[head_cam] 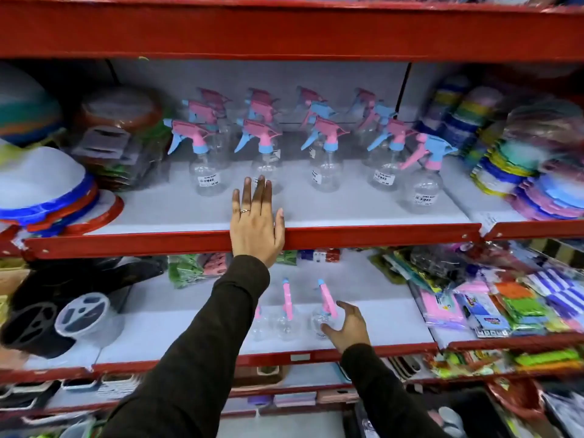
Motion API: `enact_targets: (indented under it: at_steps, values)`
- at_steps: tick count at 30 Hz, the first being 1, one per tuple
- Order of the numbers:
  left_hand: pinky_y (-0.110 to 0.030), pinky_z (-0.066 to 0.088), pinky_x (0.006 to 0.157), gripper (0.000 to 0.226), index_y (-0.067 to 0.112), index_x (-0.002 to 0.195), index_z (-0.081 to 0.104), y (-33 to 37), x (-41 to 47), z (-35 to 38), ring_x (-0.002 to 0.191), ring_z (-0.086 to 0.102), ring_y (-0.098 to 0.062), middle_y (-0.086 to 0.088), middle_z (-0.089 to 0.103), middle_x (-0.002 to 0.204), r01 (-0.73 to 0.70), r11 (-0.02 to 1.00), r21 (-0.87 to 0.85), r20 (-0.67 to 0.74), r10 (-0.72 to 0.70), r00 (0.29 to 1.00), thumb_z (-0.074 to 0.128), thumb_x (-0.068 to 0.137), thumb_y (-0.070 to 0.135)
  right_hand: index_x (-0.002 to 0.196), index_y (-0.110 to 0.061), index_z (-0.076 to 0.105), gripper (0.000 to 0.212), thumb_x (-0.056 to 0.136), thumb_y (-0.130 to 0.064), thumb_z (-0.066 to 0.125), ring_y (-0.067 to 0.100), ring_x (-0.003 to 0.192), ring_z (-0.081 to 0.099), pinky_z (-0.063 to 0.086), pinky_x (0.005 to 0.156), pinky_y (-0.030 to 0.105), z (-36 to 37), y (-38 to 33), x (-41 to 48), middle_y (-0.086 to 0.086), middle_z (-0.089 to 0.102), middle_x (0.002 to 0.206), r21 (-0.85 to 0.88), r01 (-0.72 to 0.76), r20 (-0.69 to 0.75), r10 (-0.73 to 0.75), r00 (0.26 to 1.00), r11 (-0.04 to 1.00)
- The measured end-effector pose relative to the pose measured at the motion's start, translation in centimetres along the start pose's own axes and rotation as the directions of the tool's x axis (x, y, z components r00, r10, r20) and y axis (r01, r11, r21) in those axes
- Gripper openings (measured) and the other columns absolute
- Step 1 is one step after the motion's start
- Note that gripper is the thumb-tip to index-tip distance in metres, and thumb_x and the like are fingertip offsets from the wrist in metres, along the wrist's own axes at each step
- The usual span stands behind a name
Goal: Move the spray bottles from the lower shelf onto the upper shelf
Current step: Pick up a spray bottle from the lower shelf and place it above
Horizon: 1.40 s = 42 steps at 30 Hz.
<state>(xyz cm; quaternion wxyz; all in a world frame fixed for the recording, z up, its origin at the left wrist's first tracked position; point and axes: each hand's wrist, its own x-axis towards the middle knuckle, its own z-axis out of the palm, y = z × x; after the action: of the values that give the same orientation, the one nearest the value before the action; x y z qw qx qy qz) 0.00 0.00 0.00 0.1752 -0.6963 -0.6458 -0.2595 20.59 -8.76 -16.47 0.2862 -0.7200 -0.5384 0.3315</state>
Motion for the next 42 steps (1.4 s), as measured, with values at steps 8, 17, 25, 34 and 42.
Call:
enact_targets:
  at_steps: [8,17,25,34,42]
  values:
    - [-0.049,-0.003,0.125,0.063,0.009,0.157,0.019,-0.3,0.6,0.6,0.155,0.002,-0.030,-0.008,0.017,0.166,-0.003,0.997,0.075,0.022,0.002,1.000,0.021,0.101,0.038,0.116,-0.016,0.059,0.057,0.065,-0.013,0.085,0.028,0.098,0.060,0.043,0.083,0.024,2.8,0.2,1.4,0.007,0.059,0.108,0.112,-0.146,0.037,0.142,0.989,0.983]
    - [-0.044,-0.008,0.124,0.064,0.006,0.156,0.019,-0.1,0.5,0.2,0.154,0.004,-0.032,-0.011,0.016,0.166,0.031,0.998,0.057,0.031,-0.033,0.999,0.022,0.100,0.038,0.118,-0.022,0.057,0.058,0.067,-0.025,0.084,0.026,0.102,0.061,0.050,0.091,0.032,1.3,-0.3,0.3,0.003,0.062,0.111,0.110,-0.032,-0.038,0.037,0.999,0.993]
    - [-0.046,0.000,0.125,0.067,0.004,0.157,0.015,0.2,0.1,-0.3,0.155,0.003,-0.030,-0.012,0.011,0.167,0.048,0.999,0.025,0.061,-0.050,0.997,0.017,0.100,0.039,0.114,-0.017,0.056,0.058,0.064,-0.028,0.082,0.017,0.092,0.057,0.047,0.081,0.026,-2.8,-3.7,-2.9,-0.002,0.057,0.101,0.114,0.220,-0.203,-0.194,0.960,0.969]
    - [-0.046,0.004,0.126,0.069,0.003,0.157,0.010,0.1,0.0,-0.4,0.155,0.002,-0.029,-0.013,0.008,0.167,0.057,0.998,-0.007,0.082,-0.056,0.995,0.014,0.098,0.039,0.117,-0.014,0.057,0.062,0.063,-0.029,0.085,0.000,0.088,0.046,0.033,0.078,-0.005,-7.5,-7.0,-4.1,-0.002,0.052,0.102,0.102,0.448,-0.330,-0.394,0.858,0.888]
    - [-0.045,0.003,0.126,0.069,0.002,0.156,0.012,0.1,0.1,-0.1,0.155,0.004,-0.029,-0.014,0.009,0.166,0.053,0.998,-0.015,0.067,-0.052,0.996,0.014,0.098,0.039,0.115,-0.010,0.061,0.058,0.065,-0.034,0.078,0.003,0.088,0.047,0.034,0.081,0.000,-11.0,-11.7,-2.9,0.004,0.053,0.099,0.068,0.606,-0.482,-0.505,0.716,0.793]
